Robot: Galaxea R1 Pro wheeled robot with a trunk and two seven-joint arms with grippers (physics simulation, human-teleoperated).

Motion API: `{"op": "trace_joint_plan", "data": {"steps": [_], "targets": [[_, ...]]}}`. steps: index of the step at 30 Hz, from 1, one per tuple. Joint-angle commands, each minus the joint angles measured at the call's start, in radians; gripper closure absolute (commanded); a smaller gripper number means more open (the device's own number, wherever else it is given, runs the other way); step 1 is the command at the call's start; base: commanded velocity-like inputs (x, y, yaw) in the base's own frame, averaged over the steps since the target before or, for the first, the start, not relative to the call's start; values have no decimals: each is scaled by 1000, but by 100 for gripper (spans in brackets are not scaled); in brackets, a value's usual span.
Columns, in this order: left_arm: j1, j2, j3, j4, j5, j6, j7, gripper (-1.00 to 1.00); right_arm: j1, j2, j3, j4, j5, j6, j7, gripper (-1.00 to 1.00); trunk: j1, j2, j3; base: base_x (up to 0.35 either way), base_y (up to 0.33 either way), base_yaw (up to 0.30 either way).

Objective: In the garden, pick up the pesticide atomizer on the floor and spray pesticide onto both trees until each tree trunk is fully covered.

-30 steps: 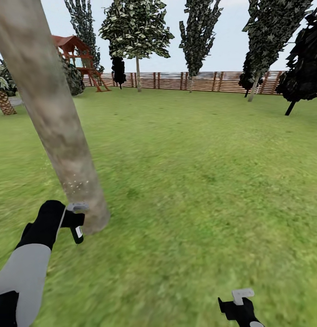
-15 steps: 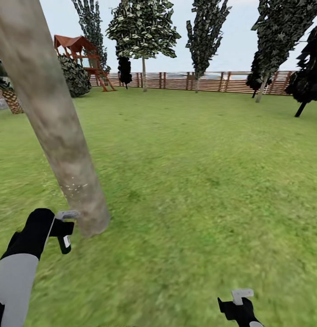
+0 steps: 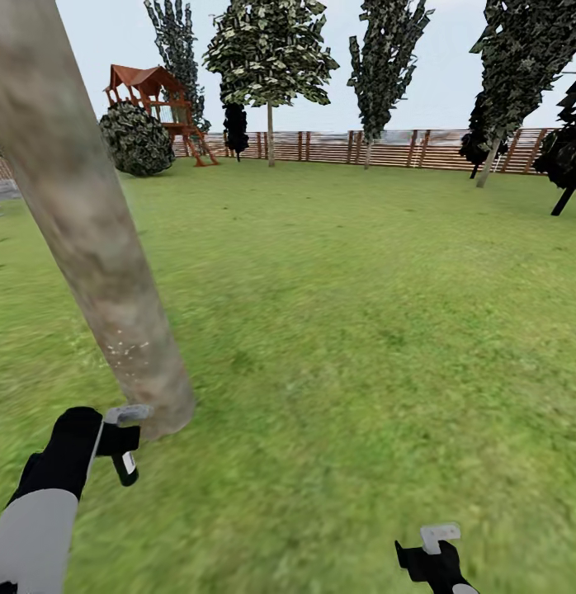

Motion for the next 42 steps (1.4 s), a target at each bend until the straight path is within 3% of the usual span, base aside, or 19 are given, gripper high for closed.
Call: {"op": "trace_joint_plan", "data": {"steps": [1,9,19,24,31,42], "targets": [[1,0,34,-3,-3,2,-11,100,-1,0,-5,1,10,-3,-1,-100,0,0,-1,216,-210,0],[3,-14,43,-13,-2,1,-11,100,-1,5,-5,2,10,-3,-1,-100,0,0,-1,89,-256,129],[3,-17,26,-10,-4,1,-3,100,-1,6,-5,2,12,-2,-1,-100,0,0,-1,10,-279,275],[3,-17,-1,-4,-6,1,-2,100,-1,6,-5,2,12,-1,-1,-100,0,0,-1,88,-279,276],[3,-15,-4,-3,-7,1,-2,100,-1,6,-5,2,12,-1,-1,-100,0,0,-1,113,-278,271],[3,-17,-4,-4,-5,0,-1,100,-1,6,-5,2,12,-1,-1,-100,0,0,-1,151,-270,25]]}}
